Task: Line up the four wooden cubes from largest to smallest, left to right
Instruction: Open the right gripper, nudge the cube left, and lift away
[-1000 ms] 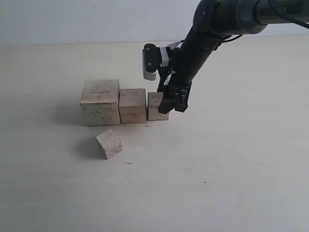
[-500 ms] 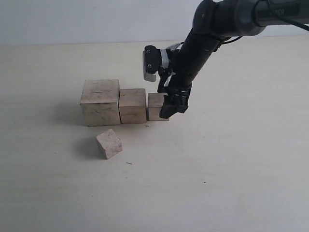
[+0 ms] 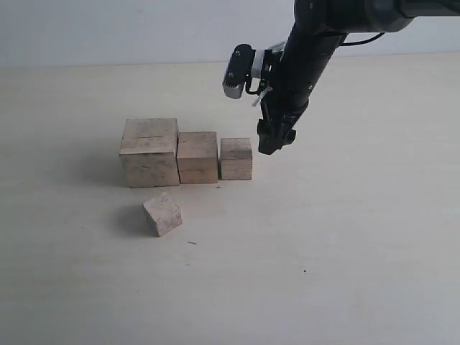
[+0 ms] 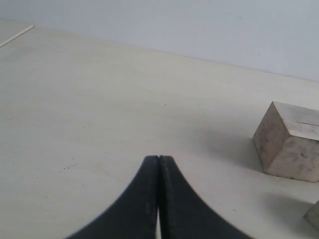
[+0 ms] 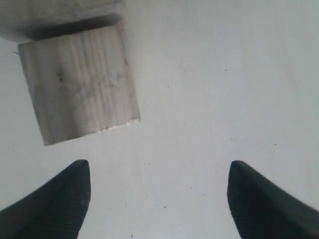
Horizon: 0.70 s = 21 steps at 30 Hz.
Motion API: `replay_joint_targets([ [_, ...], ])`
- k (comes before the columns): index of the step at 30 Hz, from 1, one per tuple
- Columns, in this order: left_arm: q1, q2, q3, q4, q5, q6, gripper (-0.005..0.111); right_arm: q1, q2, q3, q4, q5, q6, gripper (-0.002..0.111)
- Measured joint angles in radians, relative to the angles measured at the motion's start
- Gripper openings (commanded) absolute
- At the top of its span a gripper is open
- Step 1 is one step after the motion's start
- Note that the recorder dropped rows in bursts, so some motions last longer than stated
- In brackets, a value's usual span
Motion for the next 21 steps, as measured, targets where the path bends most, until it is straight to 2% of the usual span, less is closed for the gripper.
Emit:
replay_joint_targets([
  [21, 0.000, 0.000, 0.000, 0.000, 0.000, 0.000, 0.000, 0.000, 0.068, 0.000, 0.054, -0.097, 0.015, 0.072],
])
